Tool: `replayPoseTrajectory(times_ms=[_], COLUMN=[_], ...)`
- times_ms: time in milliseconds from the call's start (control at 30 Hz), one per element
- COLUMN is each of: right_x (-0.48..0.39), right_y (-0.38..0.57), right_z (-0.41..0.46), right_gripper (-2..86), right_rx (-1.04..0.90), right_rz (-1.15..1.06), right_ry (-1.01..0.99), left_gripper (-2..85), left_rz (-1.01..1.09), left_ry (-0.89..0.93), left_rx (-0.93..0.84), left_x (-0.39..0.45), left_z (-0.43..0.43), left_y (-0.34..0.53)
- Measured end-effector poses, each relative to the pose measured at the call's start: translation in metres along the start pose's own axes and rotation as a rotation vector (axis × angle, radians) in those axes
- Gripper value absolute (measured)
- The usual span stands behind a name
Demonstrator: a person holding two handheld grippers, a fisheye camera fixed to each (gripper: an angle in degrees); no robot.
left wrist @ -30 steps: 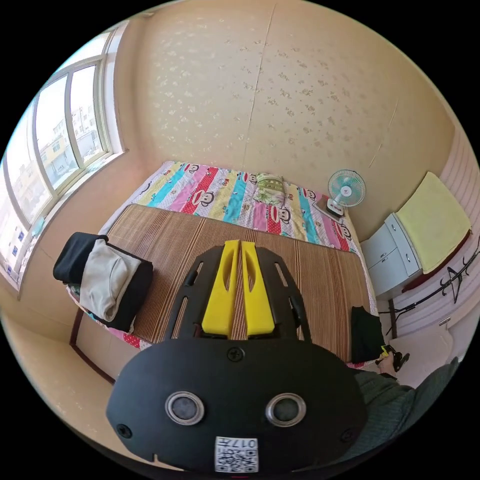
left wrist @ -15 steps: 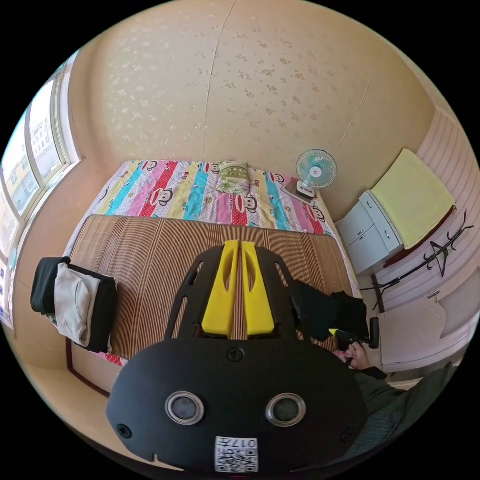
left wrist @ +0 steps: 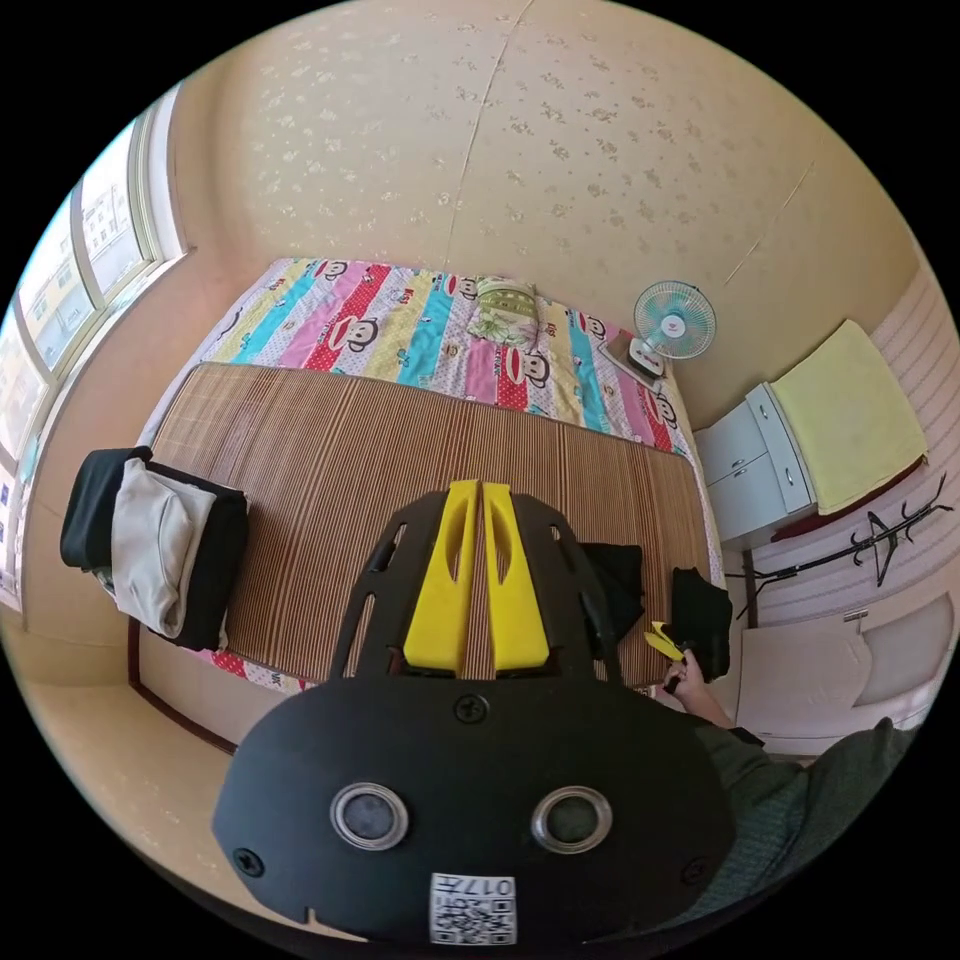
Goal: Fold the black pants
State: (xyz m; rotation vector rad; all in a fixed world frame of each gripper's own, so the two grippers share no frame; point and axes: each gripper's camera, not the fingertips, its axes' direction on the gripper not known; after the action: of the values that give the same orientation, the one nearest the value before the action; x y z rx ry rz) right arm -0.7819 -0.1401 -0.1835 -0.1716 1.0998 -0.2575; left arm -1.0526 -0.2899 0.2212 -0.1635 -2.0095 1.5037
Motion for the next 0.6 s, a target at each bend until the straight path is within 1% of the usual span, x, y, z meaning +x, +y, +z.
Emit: replayPoseTrajectory(times_ms=[67, 100, 133, 167, 200, 267, 333, 433, 500, 533, 600], right_x=[0.014, 0.021, 0.022, 0.025, 0.026, 0.023, 0.015, -0.019, -0.072, -0.086, -0.144], right_y=[-0.010, -0.013, -0.013, -0.011, -0.008, 0.002, 0.011, 0.027, 0.051, 0.058, 0.096], right_z=[0.021, 0.036, 0.044, 0.058, 0.068, 0.075, 0.079, 0.082, 0.089, 0.092, 0.106], right_gripper=[14.4, 14.5, 14.3, 12.6, 9.7, 7.1, 4.8, 3.4, 2.7, 2.7, 2.4], right_rx=[0.010, 0.012, 0.017, 0.025, 0.057, 0.149, 0.185, 0.165, 0.086, 0.064, -0.037], right_rz=[0.100, 0.165, 0.182, 0.210, 0.233, 0.249, 0.237, 0.014, -0.273, -0.335, -0.555], right_ry=[-0.052, -0.020, -0.004, -0.004, -0.069, -0.183, -0.142, -0.207, -0.266, -0.280, -0.304], left_gripper=[0.8, 1.3, 2.6, 3.8, 4.3, 5.9, 6.8, 7.9, 8.3, 8.4, 9.1], left_rz=[0.035, 0.047, 0.075, 0.104, 0.118, 0.157, 0.170, 0.118, 0.104, 0.106, 0.148], left_ry=[0.014, 0.018, 0.025, 0.029, 0.027, 0.021, 0.044, 0.080, 0.132, 0.174, 0.248], left_rx=[-0.021, -0.019, -0.004, 0.021, 0.034, 0.068, 0.062, 0.047, 0.042, 0.030, -0.009], left_x=[0.009, 0.012, 0.018, 0.024, 0.027, 0.032, 0.028, 0.010, 0.001, -0.002, 0.003], left_z=[0.007, 0.007, 0.005, 0.000, -0.002, -0.010, -0.011, -0.007, -0.003, 0.001, 0.012], left_y=[-0.004, -0.006, -0.007, -0.008, -0.008, -0.007, -0.006, -0.002, 0.000, -0.001, -0.004])
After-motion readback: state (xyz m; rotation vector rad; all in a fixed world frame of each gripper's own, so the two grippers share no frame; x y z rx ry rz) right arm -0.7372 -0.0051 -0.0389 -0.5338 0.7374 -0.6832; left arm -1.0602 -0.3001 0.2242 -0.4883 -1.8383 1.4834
